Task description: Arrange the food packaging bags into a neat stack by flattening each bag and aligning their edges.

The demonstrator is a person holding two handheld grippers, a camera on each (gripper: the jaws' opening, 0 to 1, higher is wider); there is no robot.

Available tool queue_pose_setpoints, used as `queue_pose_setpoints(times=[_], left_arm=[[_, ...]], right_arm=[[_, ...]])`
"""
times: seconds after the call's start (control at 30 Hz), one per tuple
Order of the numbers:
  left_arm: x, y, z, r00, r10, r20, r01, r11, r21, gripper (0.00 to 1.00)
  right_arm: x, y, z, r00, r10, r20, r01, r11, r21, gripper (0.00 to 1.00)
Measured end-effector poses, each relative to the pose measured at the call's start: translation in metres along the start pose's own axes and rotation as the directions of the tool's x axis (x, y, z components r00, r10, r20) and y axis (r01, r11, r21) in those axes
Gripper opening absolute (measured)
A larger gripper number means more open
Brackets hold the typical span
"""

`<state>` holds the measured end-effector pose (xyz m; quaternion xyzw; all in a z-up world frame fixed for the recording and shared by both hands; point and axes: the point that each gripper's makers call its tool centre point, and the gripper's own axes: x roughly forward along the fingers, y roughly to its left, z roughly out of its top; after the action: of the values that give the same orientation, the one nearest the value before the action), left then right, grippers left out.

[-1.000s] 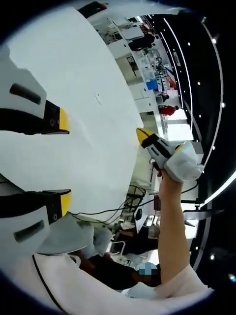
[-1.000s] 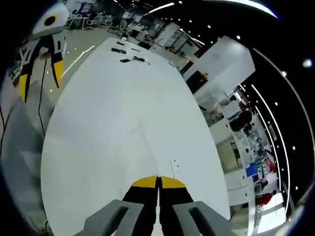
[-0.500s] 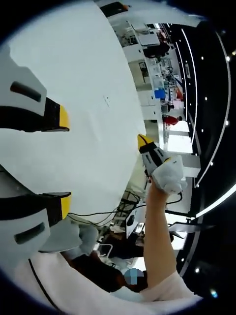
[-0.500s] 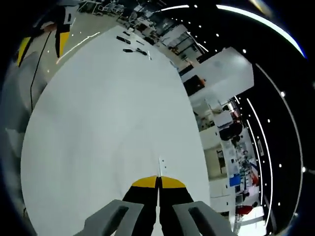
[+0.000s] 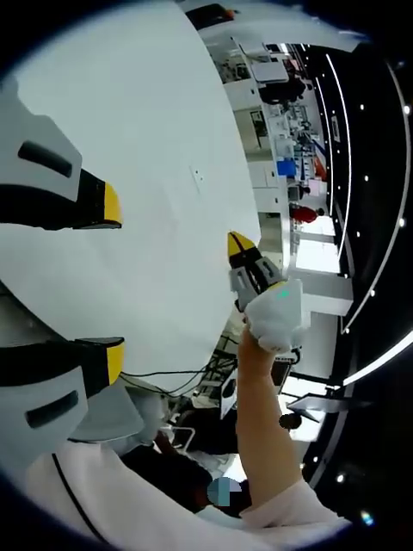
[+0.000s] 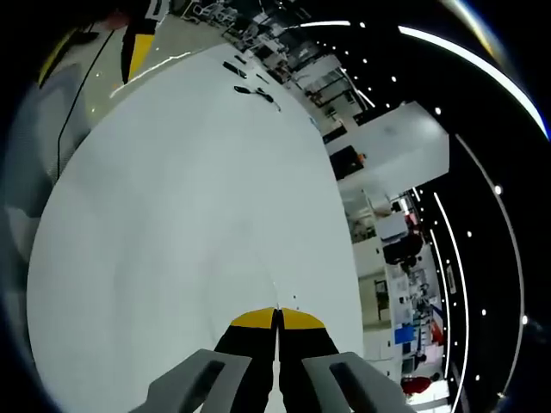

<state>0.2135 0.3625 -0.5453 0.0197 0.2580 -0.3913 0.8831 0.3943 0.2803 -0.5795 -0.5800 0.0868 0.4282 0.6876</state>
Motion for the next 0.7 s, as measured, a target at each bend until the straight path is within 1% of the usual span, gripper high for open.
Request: queue_pose_setpoints(times=[0.17, 0.2, 0.23, 0.27, 0.33, 0.5, 0.53, 0.6, 0.7], left_arm=[[0.0, 0.002, -0.002, 1.0, 0.008, 0.001, -0.008, 1.0, -0.002, 0.49], [-0.001, 0.002, -0.002, 1.0, 0.009, -0.002, -0.009, 1.0, -0.001, 0.49], [-0.001, 0.003, -0.003, 1.0, 0.01, -0.004, -0.01, 1.0, 0.0, 0.49], [-0.002, 0.003, -0.004, 1.0, 0.009, -0.006, -0.009, 1.0, -0.005, 0.49], [-0.002, 0.003, -0.005, 1.0, 0.011, -0.006, -0.011, 1.0, -0.01, 0.49], [-0.003, 0.003, -0.009, 1.0, 0.013, -0.012, -0.013, 1.0, -0.019, 0.48], [-0.003, 0.003, -0.009, 1.0, 0.012, -0.014, -0.013, 1.0, -0.019, 0.48], [-0.004, 0.002, -0.01, 1.0, 0.012, -0.015, -0.012, 1.0, -0.019, 0.48], [-0.004, 0.003, -0.012, 1.0, 0.013, -0.017, -0.013, 1.0, -0.021, 0.48]], right_arm=[[0.01, 0.037, 0.0, 1.0, 0.03, -0.008, -0.031, 0.999, -0.009, 0.0], [0.013, 0.046, -0.001, 0.999, 0.036, -0.01, -0.036, 0.999, 0.006, 0.0], [0.013, 0.048, -0.001, 0.999, 0.038, -0.01, -0.038, 0.999, 0.008, 0.0], [0.015, 0.057, -0.003, 0.999, 0.042, -0.011, -0.042, 0.999, -0.01, 0.0], [0.018, 0.069, -0.006, 0.999, 0.048, -0.011, -0.048, 0.999, -0.006, 0.0], [0.022, 0.087, -0.013, 0.998, 0.055, -0.012, -0.056, 0.998, -0.02, 0.0], [0.022, 0.089, -0.014, 0.998, 0.058, -0.014, -0.058, 0.998, -0.019, 0.0], [0.02, 0.091, -0.013, 0.999, 0.049, 0.002, -0.049, 0.999, -0.021, 0.0], [0.023, 0.096, -0.014, 0.998, 0.056, 0.006, -0.056, 0.998, -0.016, 0.0]])
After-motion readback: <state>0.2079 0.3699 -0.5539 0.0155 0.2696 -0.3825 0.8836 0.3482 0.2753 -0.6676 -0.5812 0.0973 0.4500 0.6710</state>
